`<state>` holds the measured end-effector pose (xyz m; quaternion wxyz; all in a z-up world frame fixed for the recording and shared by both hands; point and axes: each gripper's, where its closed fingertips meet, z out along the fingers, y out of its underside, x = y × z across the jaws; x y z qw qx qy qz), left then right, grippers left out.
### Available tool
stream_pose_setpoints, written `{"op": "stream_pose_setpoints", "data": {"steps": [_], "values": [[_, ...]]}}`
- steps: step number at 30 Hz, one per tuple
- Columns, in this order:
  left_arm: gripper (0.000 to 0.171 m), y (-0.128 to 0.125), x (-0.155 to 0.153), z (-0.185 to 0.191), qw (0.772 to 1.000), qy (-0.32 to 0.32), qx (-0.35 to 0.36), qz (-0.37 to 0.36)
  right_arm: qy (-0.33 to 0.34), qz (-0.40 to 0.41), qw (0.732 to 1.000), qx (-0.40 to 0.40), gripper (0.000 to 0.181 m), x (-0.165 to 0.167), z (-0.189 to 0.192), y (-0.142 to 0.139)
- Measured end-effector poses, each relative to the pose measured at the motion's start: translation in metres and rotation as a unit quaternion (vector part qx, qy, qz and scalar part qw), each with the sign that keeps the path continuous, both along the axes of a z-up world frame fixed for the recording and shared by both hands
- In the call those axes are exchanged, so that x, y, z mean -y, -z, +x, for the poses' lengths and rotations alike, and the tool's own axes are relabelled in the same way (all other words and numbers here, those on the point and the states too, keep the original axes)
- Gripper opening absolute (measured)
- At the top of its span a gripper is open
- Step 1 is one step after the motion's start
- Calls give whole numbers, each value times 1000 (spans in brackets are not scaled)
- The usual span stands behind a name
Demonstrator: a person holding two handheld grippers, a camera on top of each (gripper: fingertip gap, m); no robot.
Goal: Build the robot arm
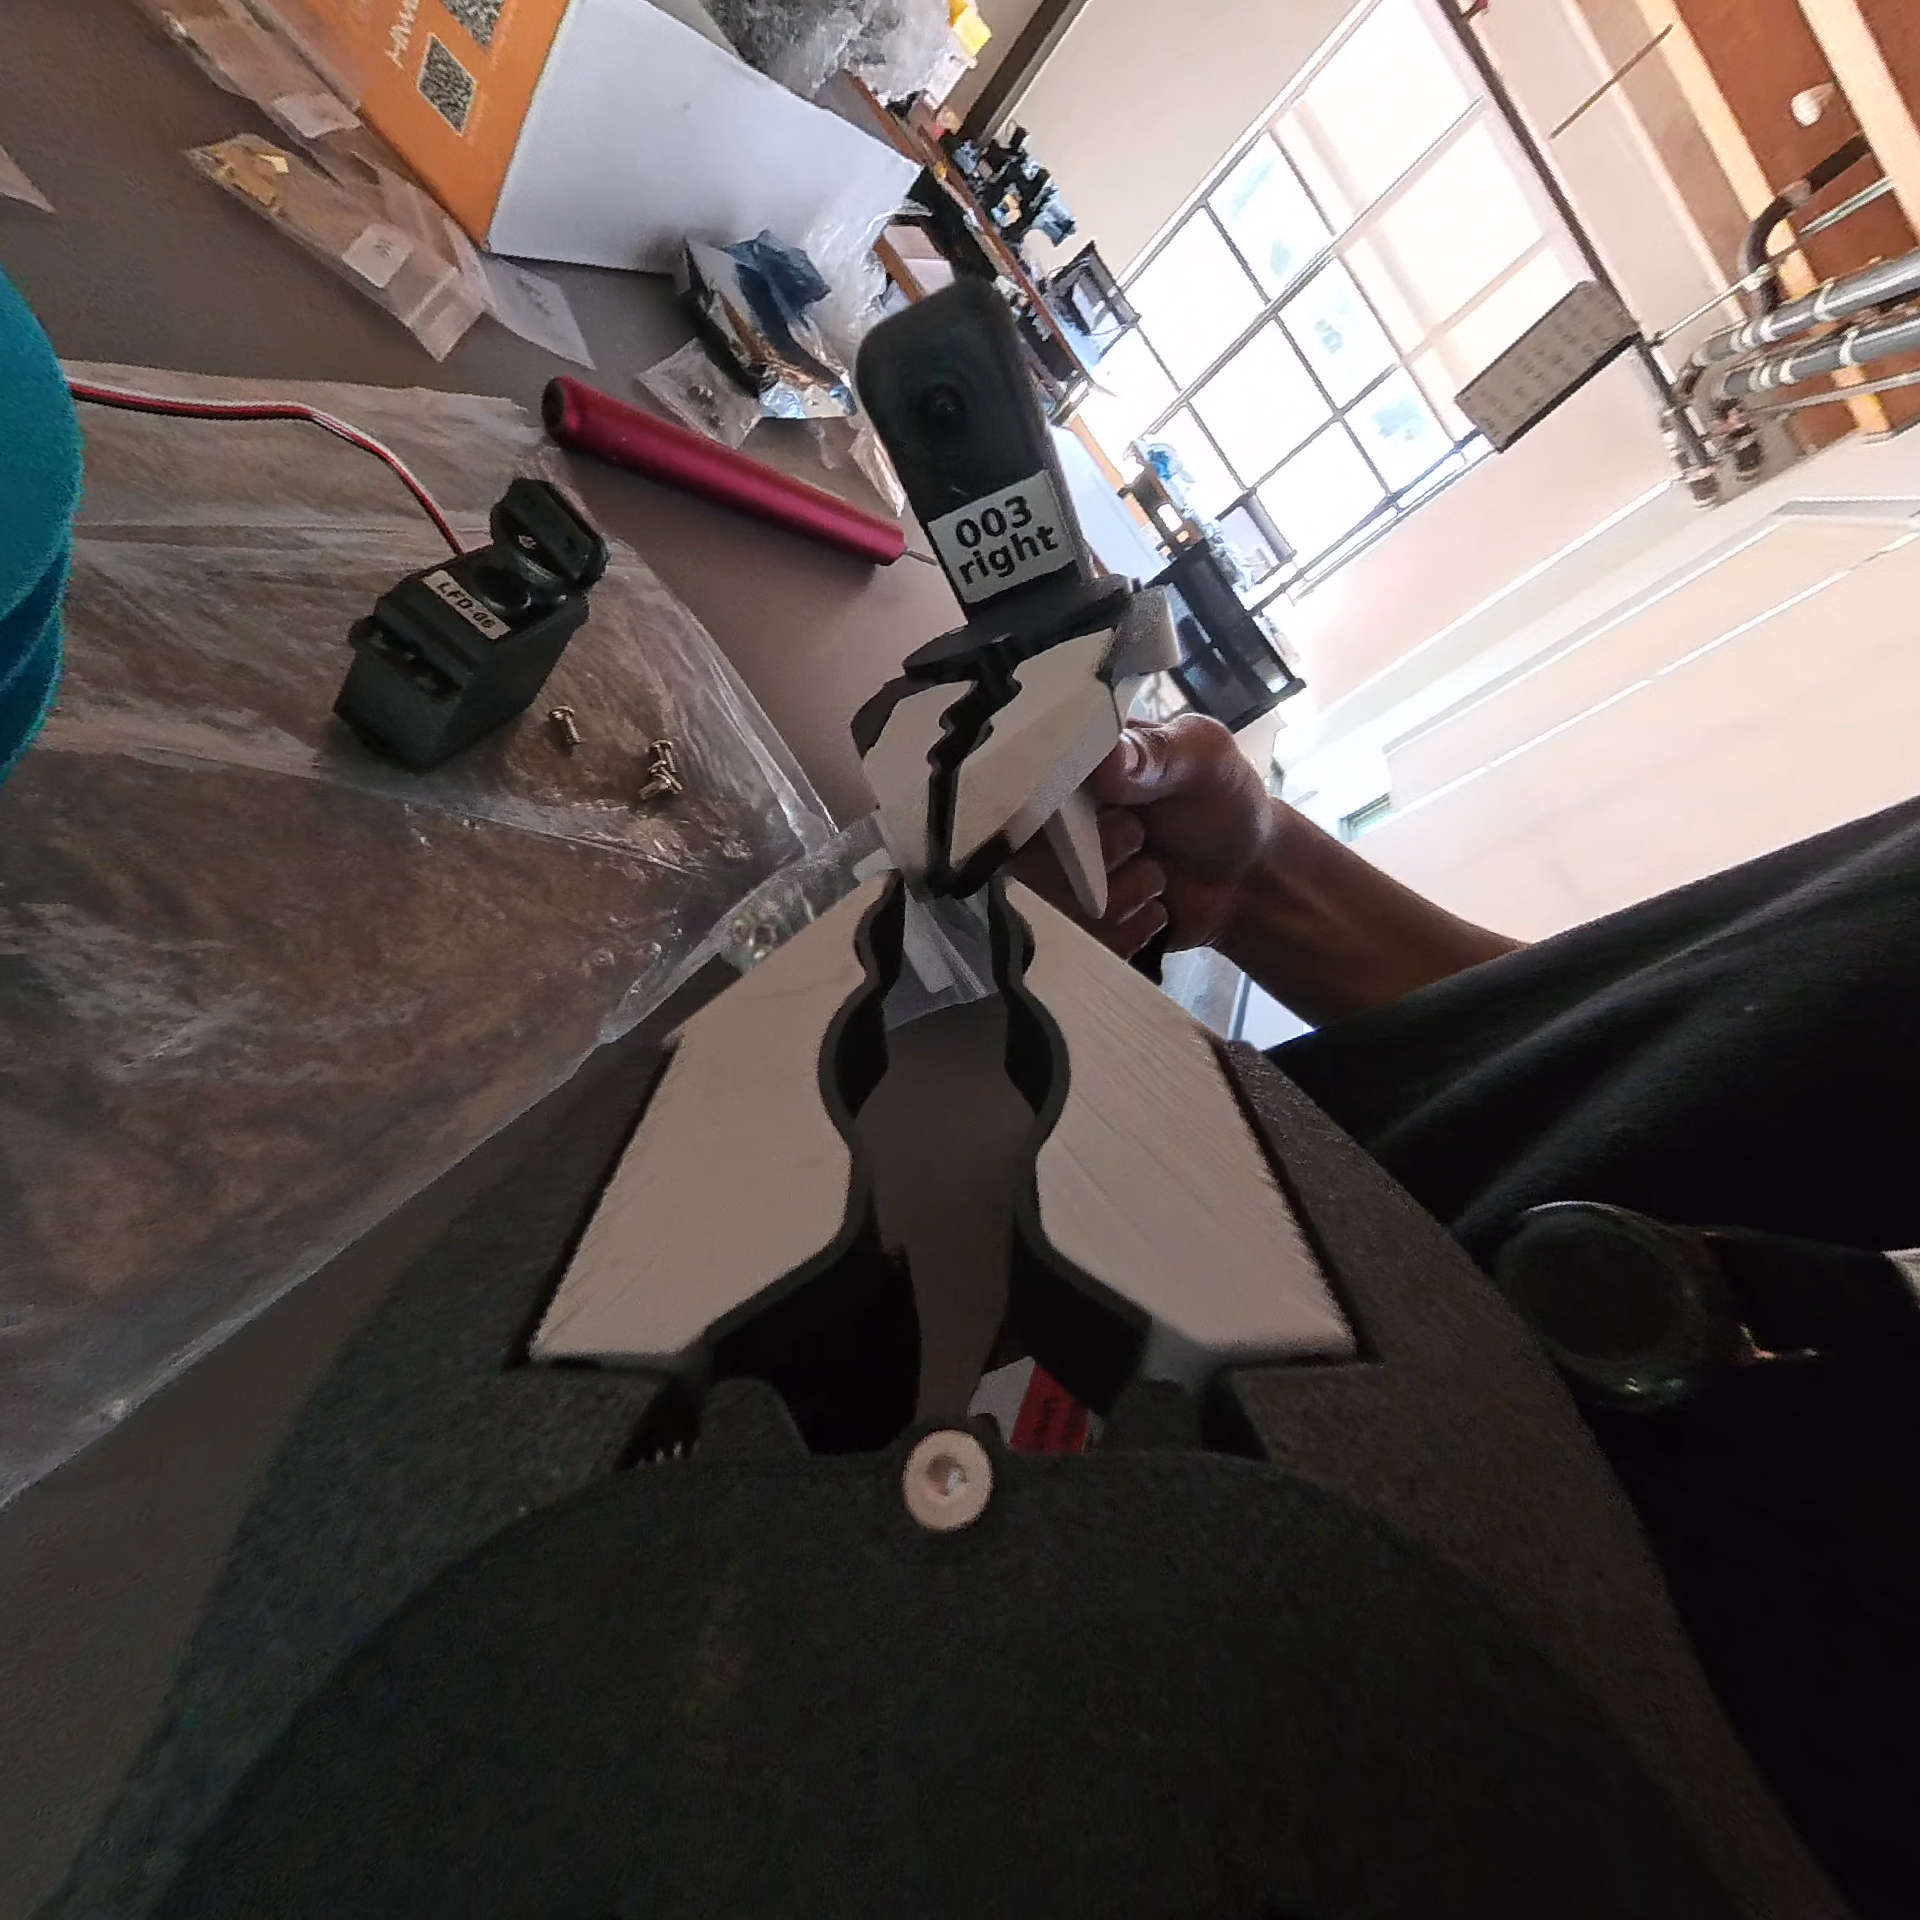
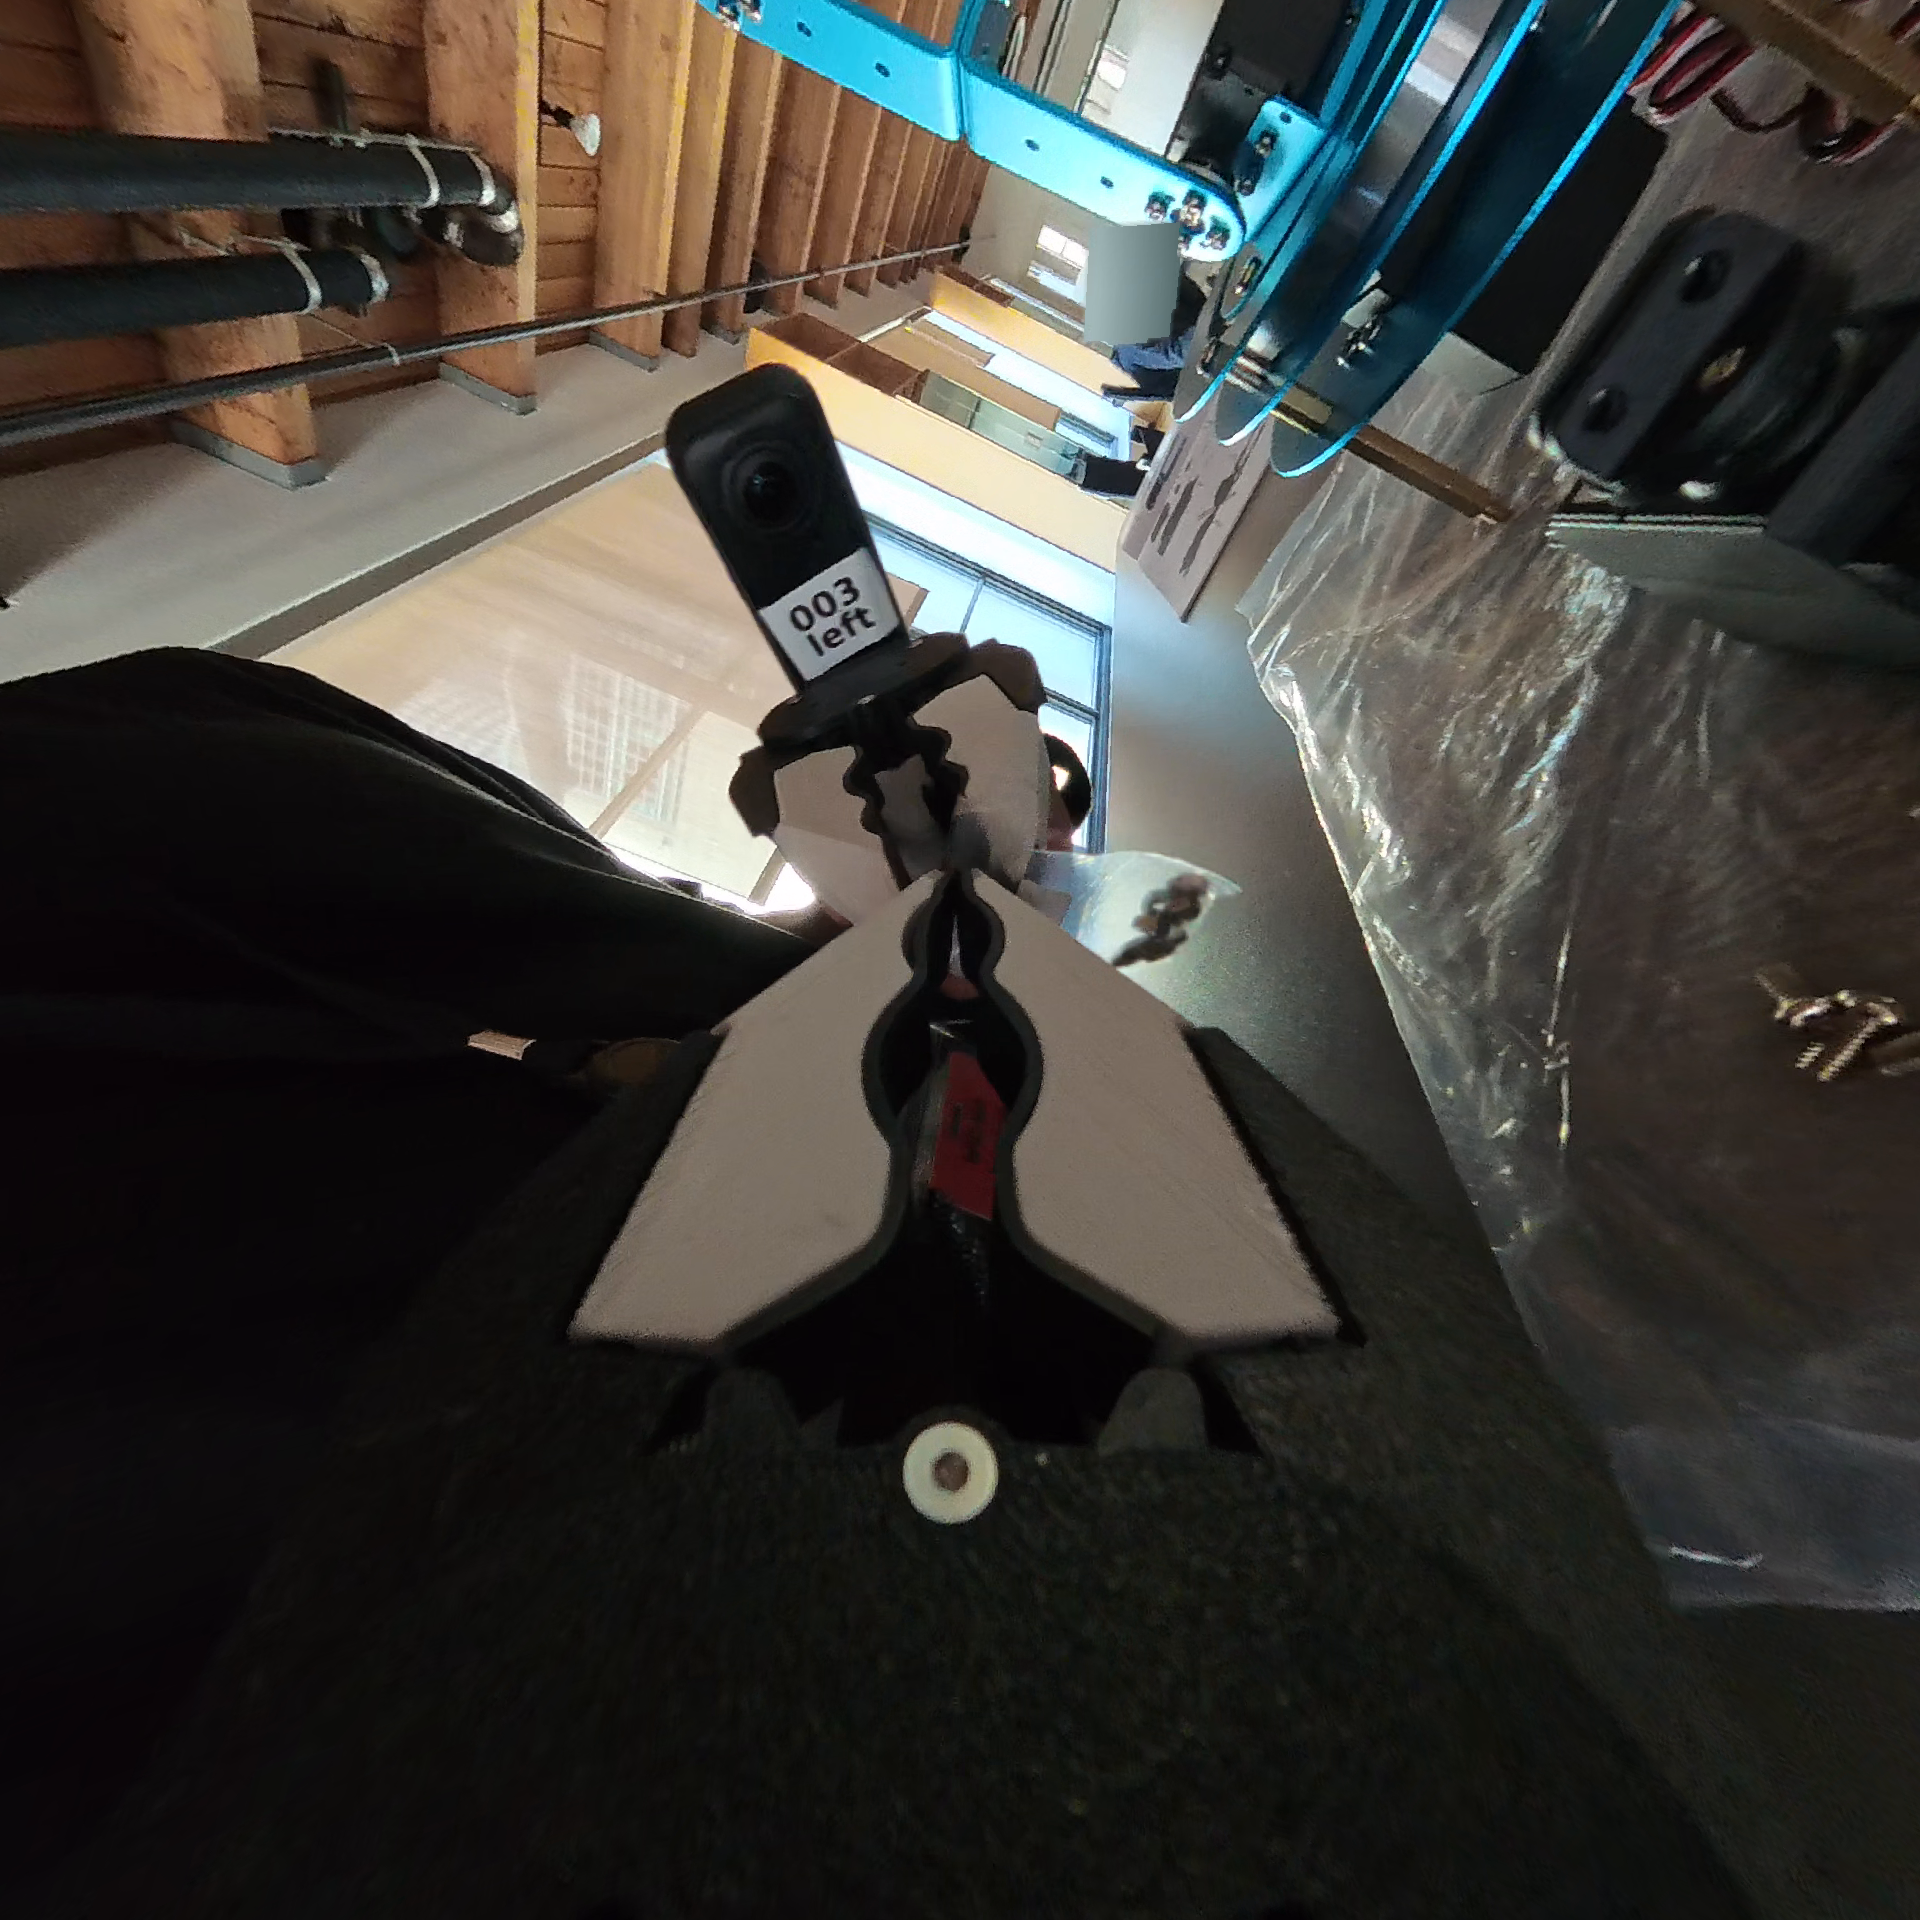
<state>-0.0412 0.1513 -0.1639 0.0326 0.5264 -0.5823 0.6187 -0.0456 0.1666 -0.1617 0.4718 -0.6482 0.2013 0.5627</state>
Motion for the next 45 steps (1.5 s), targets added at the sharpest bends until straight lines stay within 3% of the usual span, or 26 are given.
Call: {"op": "stream_pose_setpoints", "data": {"steps": [15, 25, 39, 45], "values": [[7, -8, -4, -7, 993, 19, -18, -115, -12, 23, 1000, 6, 0, 1, -3, -7], [11, -17, -4, -13, 987, 41, -12, -158, -21, 35, 999, 9, 0, 5, -5, -10], [0, -9, -2, -10, 989, 34, -32, -140, -27, 25, 999, 29, 0, 8, -7, -7], [0, 4, -8, -4, 996, -2, -41, -75, 16, -22, 993, 118, 0, 3, 0, 7]]}}
